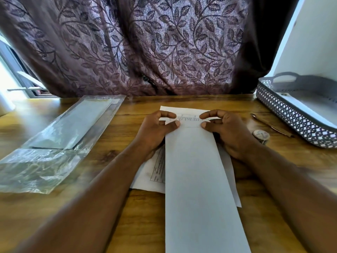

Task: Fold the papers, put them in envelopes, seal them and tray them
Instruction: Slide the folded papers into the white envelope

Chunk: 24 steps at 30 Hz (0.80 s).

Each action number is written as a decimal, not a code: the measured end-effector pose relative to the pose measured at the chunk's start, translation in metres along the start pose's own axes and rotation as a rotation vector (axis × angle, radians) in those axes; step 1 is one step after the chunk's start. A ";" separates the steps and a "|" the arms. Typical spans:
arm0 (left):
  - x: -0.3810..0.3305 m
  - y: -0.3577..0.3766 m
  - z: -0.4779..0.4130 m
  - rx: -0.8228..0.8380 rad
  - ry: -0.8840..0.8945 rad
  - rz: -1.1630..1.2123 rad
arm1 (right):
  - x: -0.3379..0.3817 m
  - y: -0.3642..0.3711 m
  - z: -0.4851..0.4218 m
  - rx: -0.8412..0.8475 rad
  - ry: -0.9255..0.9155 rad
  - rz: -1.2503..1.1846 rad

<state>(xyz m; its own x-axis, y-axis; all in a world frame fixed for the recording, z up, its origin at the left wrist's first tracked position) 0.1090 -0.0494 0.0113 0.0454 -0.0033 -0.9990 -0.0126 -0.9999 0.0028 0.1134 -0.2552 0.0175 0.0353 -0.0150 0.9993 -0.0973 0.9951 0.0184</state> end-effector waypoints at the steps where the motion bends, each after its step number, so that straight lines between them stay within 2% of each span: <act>1: 0.000 0.001 -0.001 0.017 -0.003 -0.011 | -0.001 0.000 -0.001 0.004 0.000 0.012; 9: -0.004 0.006 0.002 0.053 0.010 -0.121 | -0.004 -0.001 -0.004 -0.018 -0.012 0.070; 12: -0.004 0.005 0.003 0.057 0.025 -0.126 | -0.002 0.001 -0.004 -0.032 -0.068 0.093; 19: -0.006 0.009 0.004 0.061 0.055 -0.135 | 0.020 0.013 0.006 -0.151 -0.397 0.642; 24: -0.007 0.010 0.006 0.074 0.091 -0.125 | 0.026 0.036 0.010 -0.116 -0.568 0.846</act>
<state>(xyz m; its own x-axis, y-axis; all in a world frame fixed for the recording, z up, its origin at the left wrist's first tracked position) 0.1029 -0.0593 0.0183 0.1416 0.1164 -0.9830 -0.0748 -0.9890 -0.1279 0.1006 -0.2212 0.0446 -0.4790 0.6819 0.5527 0.2264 0.7043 -0.6728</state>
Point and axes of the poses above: each hand's wrist, its own z-axis away from the middle knuckle, its own y-axis out of the palm, x = y × z, the point moved 6 cm from there along -z, towards the middle knuckle, and after that the axes turned 3 degrees about y, right-handed, at the moved point
